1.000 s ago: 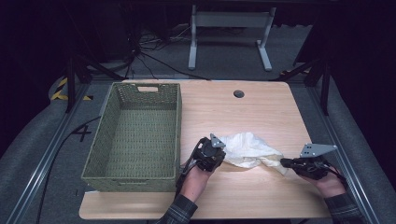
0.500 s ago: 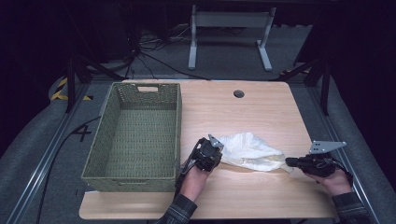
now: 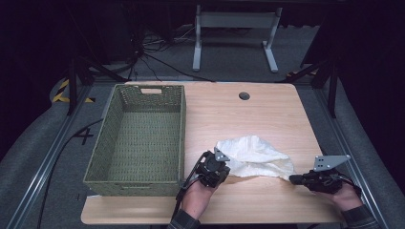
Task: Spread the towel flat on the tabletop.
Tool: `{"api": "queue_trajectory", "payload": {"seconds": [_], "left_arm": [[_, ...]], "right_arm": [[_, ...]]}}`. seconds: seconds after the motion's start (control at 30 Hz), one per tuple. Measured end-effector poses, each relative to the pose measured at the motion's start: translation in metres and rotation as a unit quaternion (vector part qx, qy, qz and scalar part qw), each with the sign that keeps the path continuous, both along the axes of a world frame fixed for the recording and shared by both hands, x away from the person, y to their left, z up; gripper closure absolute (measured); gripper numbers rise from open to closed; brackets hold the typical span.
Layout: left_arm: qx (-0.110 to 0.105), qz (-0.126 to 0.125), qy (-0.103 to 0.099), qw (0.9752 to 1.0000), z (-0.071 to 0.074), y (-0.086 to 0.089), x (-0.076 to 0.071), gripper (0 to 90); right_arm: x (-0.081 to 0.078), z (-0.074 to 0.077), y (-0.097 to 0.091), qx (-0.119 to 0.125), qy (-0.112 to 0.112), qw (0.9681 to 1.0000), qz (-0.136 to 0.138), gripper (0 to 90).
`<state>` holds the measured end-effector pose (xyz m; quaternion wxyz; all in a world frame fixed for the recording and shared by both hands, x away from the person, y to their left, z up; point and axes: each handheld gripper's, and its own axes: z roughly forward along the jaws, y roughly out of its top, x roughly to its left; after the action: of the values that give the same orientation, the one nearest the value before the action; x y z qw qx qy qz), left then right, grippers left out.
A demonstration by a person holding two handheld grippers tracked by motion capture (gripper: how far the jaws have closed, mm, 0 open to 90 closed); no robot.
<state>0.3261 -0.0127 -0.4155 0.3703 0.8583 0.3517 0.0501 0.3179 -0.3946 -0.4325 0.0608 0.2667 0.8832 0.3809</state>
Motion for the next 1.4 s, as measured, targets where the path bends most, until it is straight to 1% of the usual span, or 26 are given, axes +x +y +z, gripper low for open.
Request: {"api": "queue_trajectory", "payload": {"seconds": [0.07, 0.1, 0.13, 0.23, 0.27, 0.3, 0.37, 0.43, 0.47, 0.53, 0.6, 0.67, 0.77, 0.8, 0.83, 0.9, 0.97, 1.03, 1.07, 1.13, 1.17, 1.2, 1.27, 1.33, 1.4], "left_arm": [[-0.005, 0.003, 0.004, 1.0, 0.002, 0.004, -0.004, 87.9], [-0.002, 0.005, -0.001, 1.0, 0.003, 0.006, -0.006, 87.9], [-0.001, 0.007, -0.002, 1.0, 0.004, 0.008, -0.009, 87.9], [-0.001, 0.012, -0.002, 0.9999, 0.005, 0.012, -0.015, 87.9], [-0.001, 0.012, -0.002, 0.9999, 0.005, 0.012, -0.015, 87.9], [0.003, 0.012, -0.002, 0.9999, 0.005, 0.015, -0.018, 87.9], [0.009, 0.015, 0.005, 0.9998, 0.001, 0.018, -0.022, 87.9], [0.01, 0.016, 0.009, 0.9998, -0.002, 0.019, -0.023, 87.1], [0.01, 0.017, 0.008, 0.9998, -0.003, 0.018, -0.023, 83.5], [0.008, 0.017, 0.005, 0.9998, -0.003, 0.017, -0.021, 77.6], [0.008, 0.015, -0.002, 0.9998, -0.001, 0.014, -0.019, 74.5], [0.005, 0.014, -0.008, 0.9999, 0.0, 0.011, -0.015, 73.7], [0.008, 0.01, -0.016, 0.9998, -0.001, 0.003, -0.004, 73.7], [0.01, 0.008, -0.015, 0.9998, -0.001, 0.001, -0.001, 73.8], [0.009, 0.006, -0.017, 0.9998, -0.001, -0.002, 0.003, 73.8], [0.015, -0.003, -0.022, 0.9996, -0.002, -0.005, 0.013, 74.9], [0.017, -0.004, -0.025, 0.9995, -0.003, -0.008, 0.024, 76.8], [0.022, -0.007, -0.028, 0.9993, -0.003, -0.009, 0.033, 80.0], [0.026, -0.004, -0.025, 0.9993, -0.004, -0.01, 0.037, 81.6], [0.019, -0.009, -0.023, 0.9995, -0.007, -0.01, 0.045, 83.5], [0.027, -0.009, -0.015, 0.9995, -0.011, -0.011, 0.048, 84.6], [0.035, -0.015, -0.011, 0.9992, -0.015, -0.012, 0.049, 85.8], [0.047, -0.025, -0.003, 0.9986, -0.019, -0.013, 0.049, 88.0], [0.058, -0.032, -0.004, 0.9978, -0.023, -0.016, 0.047, 89.3], [0.066, -0.038, -0.002, 0.9971, -0.025, -0.018, 0.047, 89.6]], "right_arm": [[-0.002, 0.0, -0.005, 0.001, 0.001, 1.0, -0.005, 86.6], [-0.003, 0.0, -0.008, 0.001, 0.001, 1.0, -0.007, 86.6], [-0.004, 0.0, -0.01, 0.003, 0.001, 1.0, -0.008, 86.6], [-0.007, 0.001, -0.014, 0.005, 0.004, 0.9999, -0.01, 86.7], [-0.007, 0.001, -0.014, 0.005, 0.004, 0.9999, -0.01, 86.7], [-0.008, 0.001, -0.015, 0.005, 0.004, 0.9999, -0.009, 86.7], [-0.011, -0.002, -0.014, 0.0, 0.012, 0.9999, -0.004, 86.7], [-0.014, -0.005, -0.011, -0.005, 0.022, 0.9997, 0.009, 85.4], [-0.014, -0.006, -0.009, -0.006, 0.023, 0.9996, 0.013, 80.2], [-0.013, -0.005, -0.007, -0.002, 0.023, 0.9996, 0.016, 77.2], [-0.012, -0.003, -0.006, 0.006, 0.016, 0.9998, 0.011, 74.8], [-0.008, 0.0, -0.005, 0.013, 0.011, 0.9999, 0.004, 74.4], [0.001, 0.004, -0.003, 0.012, -0.001, 0.9998, -0.012, 73.7], [0.007, 0.005, -0.002, 0.011, -0.007, 0.9997, -0.021, 73.6], [0.01, 0.006, -0.001, 0.012, -0.008, 0.9996, -0.026, 72.8], [0.019, 0.007, 0.001, 0.01, -0.018, 0.999, -0.04, 72.2], [0.029, 0.01, 0.002, 0.013, -0.022, 0.9985, -0.048, 72.1], [0.038, 0.011, 0.005, 0.012, -0.026, 0.9981, -0.055, 72.1], [0.043, 0.012, 0.006, 0.012, -0.029, 0.9977, -0.06, 72.1], [0.053, 0.013, 0.01, 0.014, -0.027, 0.9977, -0.061, 72.1], [0.058, 0.013, 0.012, 0.012, -0.03, 0.9975, -0.063, 71.9], [0.066, 0.013, 0.015, 0.013, -0.028, 0.9974, -0.065, 71.9], [0.076, 0.012, 0.018, 0.012, -0.028, 0.9968, -0.074, 71.5], [0.087, 0.011, 0.021, 0.011, -0.03, 0.9962, -0.081, 71.3], [0.097, 0.008, 0.023, 0.008, -0.028, 0.996, -0.084, 71.3]]}}
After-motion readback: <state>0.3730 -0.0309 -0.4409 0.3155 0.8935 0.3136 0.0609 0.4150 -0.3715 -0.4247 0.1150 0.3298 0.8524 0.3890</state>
